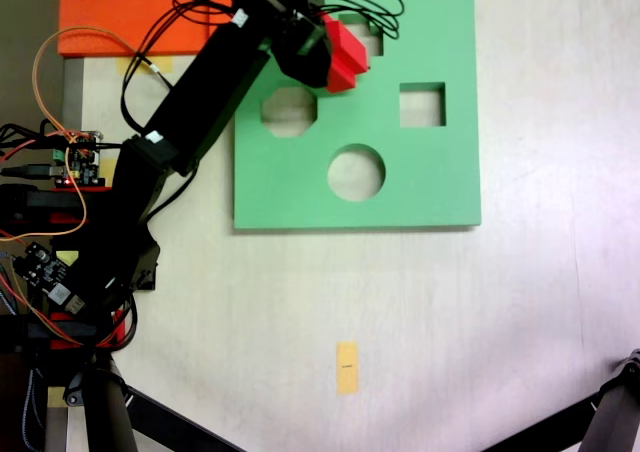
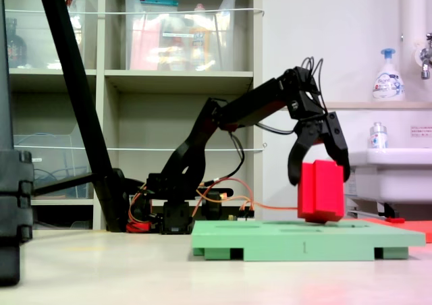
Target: Put the cross columnar block into the corresponding hole
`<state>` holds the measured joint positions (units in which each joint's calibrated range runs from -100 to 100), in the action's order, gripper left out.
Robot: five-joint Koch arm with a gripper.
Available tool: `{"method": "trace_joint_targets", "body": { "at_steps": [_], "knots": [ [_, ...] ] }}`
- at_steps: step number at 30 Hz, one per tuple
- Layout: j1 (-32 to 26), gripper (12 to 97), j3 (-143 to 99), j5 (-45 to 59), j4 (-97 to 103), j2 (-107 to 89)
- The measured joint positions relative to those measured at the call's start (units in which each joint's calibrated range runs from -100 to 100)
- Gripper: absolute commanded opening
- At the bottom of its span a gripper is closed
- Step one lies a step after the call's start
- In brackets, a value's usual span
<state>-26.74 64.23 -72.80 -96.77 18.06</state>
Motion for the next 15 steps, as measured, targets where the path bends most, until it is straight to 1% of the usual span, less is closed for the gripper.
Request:
{"method": "trace_joint_targets", "body": {
  "at_steps": [15],
  "knots": [
    [0.0,26.1,0.0,-2.59,8.13,2.74]
  ]
}}
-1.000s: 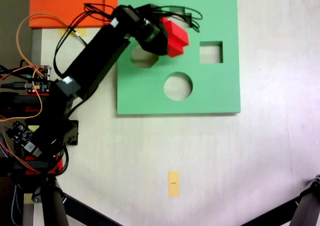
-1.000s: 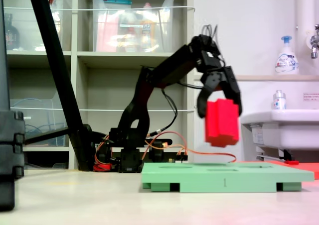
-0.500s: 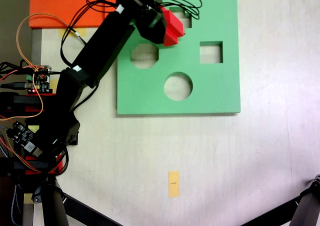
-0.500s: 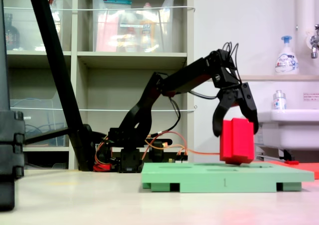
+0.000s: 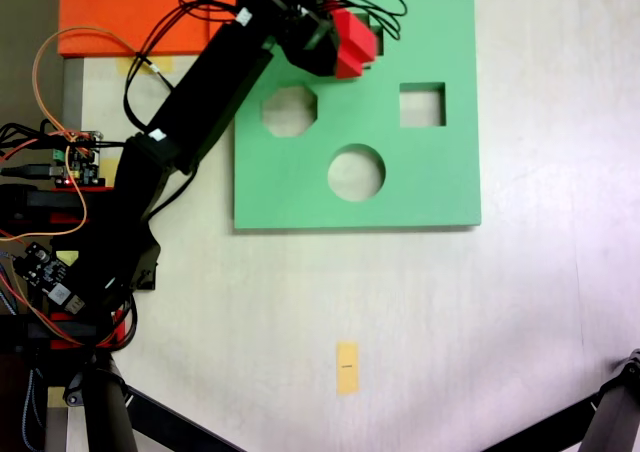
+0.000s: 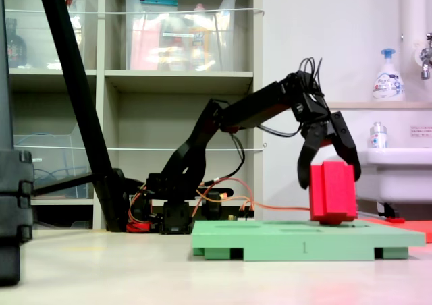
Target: Put the cross columnar block into the corresponding hole
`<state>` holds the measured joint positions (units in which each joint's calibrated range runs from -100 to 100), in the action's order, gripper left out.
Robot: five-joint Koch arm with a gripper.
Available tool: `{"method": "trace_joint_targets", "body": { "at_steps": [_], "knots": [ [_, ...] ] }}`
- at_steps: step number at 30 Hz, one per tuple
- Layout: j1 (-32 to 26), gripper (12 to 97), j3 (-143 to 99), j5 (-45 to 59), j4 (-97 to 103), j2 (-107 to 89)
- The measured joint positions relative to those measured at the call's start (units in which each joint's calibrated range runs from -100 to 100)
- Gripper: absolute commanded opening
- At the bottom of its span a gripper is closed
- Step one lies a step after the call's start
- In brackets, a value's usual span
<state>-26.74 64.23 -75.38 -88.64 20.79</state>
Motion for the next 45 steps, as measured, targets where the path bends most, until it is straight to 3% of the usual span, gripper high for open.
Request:
{"method": "trace_joint_targets", "body": {
  "at_steps": [28,45],
  "knots": [
    [-1.17,26.4,0.98,-1.61,4.7,7.93],
    [-0.88,33.1,2.55,-1.61,4.7,12.18]
  ]
}}
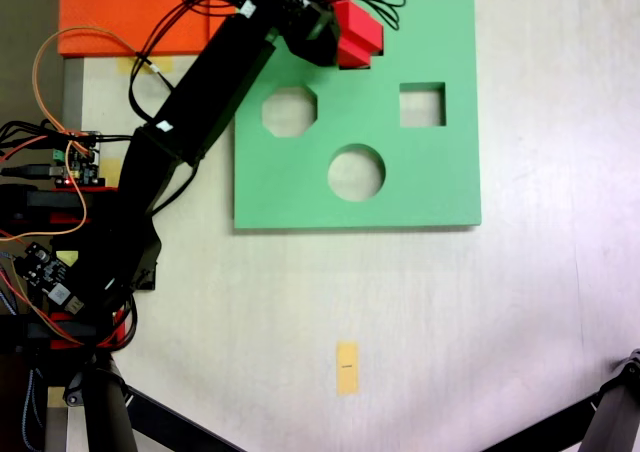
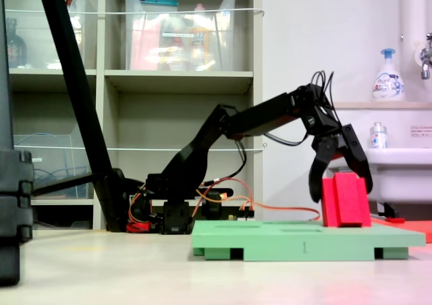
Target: Put the cross columnar block into the corresponding hole
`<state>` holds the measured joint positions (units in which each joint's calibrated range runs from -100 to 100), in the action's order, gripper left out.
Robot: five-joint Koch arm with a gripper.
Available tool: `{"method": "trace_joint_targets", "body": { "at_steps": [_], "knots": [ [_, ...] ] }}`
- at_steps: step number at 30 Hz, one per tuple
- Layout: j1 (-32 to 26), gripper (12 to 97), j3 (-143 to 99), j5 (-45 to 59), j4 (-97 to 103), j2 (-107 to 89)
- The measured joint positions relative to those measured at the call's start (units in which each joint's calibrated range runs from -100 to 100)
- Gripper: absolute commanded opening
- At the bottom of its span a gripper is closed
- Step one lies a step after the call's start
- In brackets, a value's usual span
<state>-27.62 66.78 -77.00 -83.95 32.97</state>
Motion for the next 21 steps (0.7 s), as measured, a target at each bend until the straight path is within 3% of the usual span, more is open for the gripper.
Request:
{"method": "trace_joint_targets", "body": {
  "at_steps": [21],
  "knots": [
    [1.42,42.6,1.27,1.22,2.45,1.92]
  ]
}}
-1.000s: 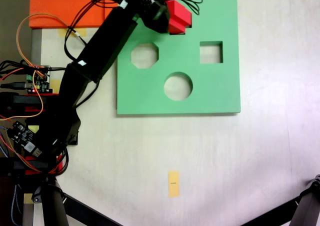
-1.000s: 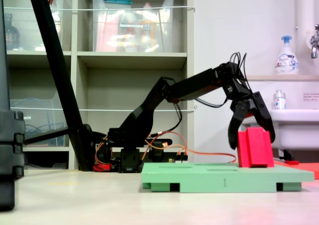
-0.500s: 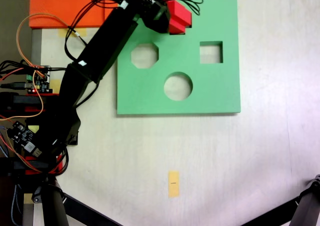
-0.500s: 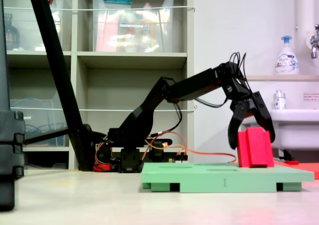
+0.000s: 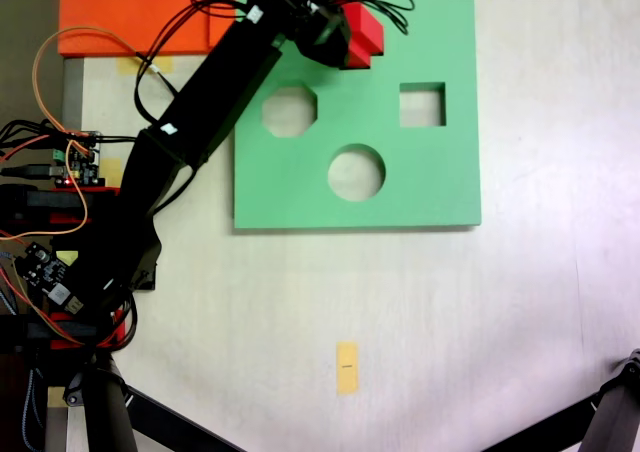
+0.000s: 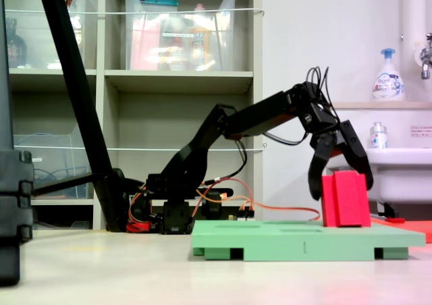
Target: Put the cross columnar block into the corresponding hole
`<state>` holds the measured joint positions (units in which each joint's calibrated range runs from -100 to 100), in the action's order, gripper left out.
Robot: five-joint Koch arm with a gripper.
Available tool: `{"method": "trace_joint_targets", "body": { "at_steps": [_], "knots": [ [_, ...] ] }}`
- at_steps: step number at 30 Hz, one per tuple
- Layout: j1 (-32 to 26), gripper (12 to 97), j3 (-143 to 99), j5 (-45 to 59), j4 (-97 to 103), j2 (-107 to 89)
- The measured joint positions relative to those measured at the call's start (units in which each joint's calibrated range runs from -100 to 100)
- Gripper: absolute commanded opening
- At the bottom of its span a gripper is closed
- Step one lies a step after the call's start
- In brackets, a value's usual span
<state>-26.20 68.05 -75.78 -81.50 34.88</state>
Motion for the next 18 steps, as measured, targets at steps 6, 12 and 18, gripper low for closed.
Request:
{"method": "trace_joint_targets", "body": {
  "at_steps": [6,12,18],
  "knots": [
    [0.0,42.8,0.78,0.05,0.0,1.5],
    [-0.39,42.3,0.78,0.05,0.0,1.09],
    [-1.03,42.0,0.49,0.0,0.0,-2.33]
  ]
}}
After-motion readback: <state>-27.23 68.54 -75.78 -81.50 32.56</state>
